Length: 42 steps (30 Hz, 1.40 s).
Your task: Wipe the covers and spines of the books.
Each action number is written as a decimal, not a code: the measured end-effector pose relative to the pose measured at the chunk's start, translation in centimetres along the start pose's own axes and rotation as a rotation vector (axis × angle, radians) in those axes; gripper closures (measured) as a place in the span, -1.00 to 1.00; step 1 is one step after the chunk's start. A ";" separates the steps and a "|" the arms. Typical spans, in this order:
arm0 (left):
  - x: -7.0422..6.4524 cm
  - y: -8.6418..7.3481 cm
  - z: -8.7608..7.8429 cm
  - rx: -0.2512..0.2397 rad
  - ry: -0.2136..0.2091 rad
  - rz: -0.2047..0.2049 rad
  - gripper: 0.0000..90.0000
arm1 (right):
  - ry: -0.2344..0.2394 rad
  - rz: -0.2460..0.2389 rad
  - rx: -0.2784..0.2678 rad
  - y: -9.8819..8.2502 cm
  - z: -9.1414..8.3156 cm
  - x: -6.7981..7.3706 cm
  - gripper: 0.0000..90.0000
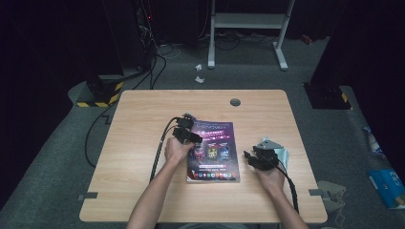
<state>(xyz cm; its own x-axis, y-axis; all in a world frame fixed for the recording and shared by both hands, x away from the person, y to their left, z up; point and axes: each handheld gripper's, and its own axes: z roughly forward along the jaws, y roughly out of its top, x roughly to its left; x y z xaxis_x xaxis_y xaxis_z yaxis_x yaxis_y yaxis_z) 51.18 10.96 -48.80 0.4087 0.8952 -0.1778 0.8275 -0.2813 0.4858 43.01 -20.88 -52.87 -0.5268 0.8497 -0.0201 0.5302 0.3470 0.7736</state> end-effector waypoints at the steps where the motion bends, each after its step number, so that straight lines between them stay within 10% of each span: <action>1: 0.0 0.0 -0.1 -0.004 -0.002 0.006 -0.18 | 0.000 0.000 0.000 0.0 0.0 0.0 0.14; 35: -3.3 1.2 0.4 -0.035 -0.053 0.109 -0.02 | 0.063 -0.054 -0.015 0.1 0.2 0.6 0.35; 42: -3.2 0.5 -0.2 0.023 -0.048 0.140 0.10 | 0.065 -0.054 -0.016 0.1 0.2 0.6 0.39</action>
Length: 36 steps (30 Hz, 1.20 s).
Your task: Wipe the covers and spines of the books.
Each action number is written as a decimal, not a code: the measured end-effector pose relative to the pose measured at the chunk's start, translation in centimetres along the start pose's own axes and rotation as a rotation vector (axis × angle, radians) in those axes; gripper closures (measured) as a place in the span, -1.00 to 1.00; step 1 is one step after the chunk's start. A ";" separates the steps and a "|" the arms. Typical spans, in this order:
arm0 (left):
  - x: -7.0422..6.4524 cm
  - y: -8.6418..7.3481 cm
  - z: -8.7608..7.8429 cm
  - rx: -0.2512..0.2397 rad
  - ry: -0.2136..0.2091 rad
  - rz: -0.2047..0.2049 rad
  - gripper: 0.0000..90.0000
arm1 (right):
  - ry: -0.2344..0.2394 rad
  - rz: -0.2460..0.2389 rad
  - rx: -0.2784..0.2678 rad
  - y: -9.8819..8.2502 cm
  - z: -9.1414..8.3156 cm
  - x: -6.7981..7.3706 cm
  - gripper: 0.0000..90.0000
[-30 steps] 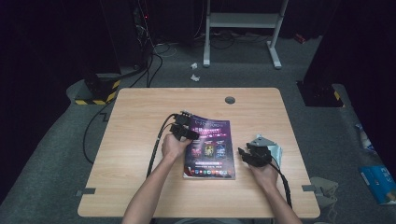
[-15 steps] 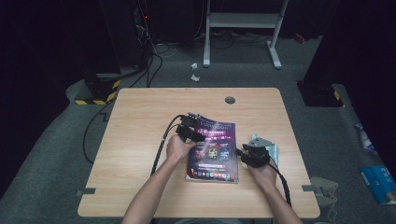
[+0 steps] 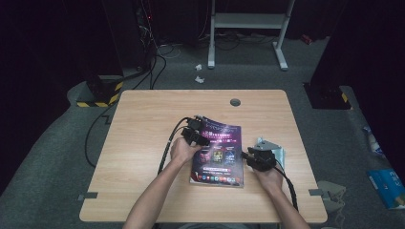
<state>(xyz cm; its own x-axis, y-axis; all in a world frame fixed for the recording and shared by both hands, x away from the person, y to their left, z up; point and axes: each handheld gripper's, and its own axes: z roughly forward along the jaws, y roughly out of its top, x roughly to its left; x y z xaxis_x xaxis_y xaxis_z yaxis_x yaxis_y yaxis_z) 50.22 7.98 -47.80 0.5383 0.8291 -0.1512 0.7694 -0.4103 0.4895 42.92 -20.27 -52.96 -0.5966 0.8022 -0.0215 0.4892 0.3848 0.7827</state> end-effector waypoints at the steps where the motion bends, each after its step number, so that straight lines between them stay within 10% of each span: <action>1: 0.1 0.1 0.0 -0.002 -0.003 -0.004 0.10 | 0.000 -0.001 0.000 0.0 0.0 0.0 0.39; 18: 0.3 0.2 1.2 -0.004 0.000 -0.016 0.14 | 0.002 -0.002 0.002 0.1 0.0 -0.1 0.45; 36: -0.2 0.2 -1.2 -0.063 -0.026 0.009 0.88 | 0.026 0.037 0.072 1.0 0.0 -0.7 0.31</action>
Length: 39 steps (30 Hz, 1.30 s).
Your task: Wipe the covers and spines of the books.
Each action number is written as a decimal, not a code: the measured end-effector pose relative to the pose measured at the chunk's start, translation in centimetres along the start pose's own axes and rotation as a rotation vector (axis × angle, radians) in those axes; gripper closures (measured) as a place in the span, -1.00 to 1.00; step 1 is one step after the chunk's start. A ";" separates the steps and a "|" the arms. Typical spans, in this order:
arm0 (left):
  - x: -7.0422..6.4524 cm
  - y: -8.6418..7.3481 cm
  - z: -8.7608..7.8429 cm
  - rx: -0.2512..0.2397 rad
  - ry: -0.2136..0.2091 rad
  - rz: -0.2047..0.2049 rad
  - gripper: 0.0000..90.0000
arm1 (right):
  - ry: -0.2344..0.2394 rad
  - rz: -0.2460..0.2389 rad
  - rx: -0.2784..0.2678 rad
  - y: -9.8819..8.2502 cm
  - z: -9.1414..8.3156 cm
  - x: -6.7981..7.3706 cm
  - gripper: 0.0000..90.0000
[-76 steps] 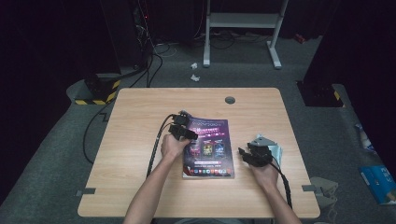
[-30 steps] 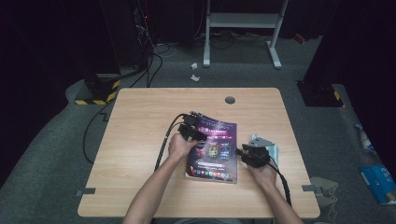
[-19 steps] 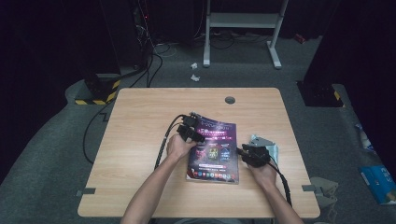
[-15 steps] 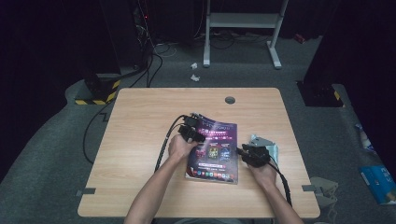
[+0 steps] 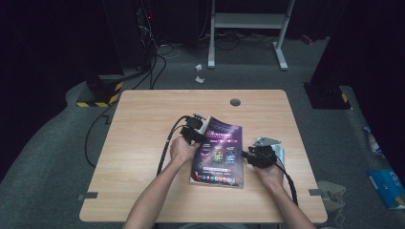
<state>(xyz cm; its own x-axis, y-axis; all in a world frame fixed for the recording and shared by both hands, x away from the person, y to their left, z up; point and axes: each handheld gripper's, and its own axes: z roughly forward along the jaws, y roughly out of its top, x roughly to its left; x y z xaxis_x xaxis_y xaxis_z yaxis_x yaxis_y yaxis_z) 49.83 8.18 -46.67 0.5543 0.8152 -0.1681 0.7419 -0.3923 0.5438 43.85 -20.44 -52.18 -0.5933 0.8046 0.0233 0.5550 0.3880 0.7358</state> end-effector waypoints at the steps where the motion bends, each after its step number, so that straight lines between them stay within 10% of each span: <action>1: 0.0 0.0 -0.2 -0.005 -0.004 0.001 0.89 | 0.008 0.016 0.006 0.0 -0.1 0.0 0.29; 21: -0.4 -0.6 -3.1 -0.075 -0.092 -0.005 0.92 | 0.105 0.110 0.085 2.4 -1.4 -0.4 0.13; 39: 0.0 -1.5 -4.9 -0.140 -0.140 -0.013 0.92 | 0.203 0.209 0.249 5.5 1.8 -0.4 -0.03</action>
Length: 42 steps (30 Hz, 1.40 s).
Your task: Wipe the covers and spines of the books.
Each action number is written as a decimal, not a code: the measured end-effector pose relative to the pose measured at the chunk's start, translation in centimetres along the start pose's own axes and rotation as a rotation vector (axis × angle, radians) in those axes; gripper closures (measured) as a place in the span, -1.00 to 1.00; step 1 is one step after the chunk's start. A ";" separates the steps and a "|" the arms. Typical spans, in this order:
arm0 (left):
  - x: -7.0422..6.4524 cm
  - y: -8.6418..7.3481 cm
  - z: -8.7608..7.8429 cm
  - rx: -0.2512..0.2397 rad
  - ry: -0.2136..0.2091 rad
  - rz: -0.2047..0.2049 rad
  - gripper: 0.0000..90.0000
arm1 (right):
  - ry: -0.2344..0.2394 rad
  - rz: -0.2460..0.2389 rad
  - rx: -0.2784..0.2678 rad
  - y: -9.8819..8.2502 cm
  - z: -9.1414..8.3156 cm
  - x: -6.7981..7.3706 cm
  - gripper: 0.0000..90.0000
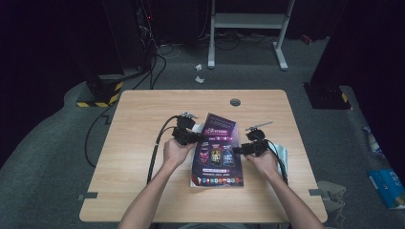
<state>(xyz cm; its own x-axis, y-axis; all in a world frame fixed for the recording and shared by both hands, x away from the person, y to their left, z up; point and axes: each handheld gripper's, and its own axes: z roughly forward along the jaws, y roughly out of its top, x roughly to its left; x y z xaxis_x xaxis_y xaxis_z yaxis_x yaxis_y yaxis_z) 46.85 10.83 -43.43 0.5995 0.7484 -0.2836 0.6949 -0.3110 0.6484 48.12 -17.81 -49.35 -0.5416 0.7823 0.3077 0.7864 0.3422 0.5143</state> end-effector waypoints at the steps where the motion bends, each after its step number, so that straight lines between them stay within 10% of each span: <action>1: 0.0 0.0 0.0 -0.002 -0.001 -0.003 0.92 | 0.004 0.001 0.005 0.2 0.1 0.0 -0.03; 42: 2.7 -2.4 3.0 0.072 0.044 -0.127 0.91 | 0.087 -0.005 0.017 2.1 1.0 1.9 0.25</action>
<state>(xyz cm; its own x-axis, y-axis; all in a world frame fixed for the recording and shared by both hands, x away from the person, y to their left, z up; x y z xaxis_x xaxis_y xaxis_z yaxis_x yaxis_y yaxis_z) 48.05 11.83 -47.89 0.4877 0.8090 -0.3281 0.7918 -0.2516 0.5566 49.07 -15.09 -48.53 -0.5687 0.7325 0.3743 0.7883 0.3553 0.5024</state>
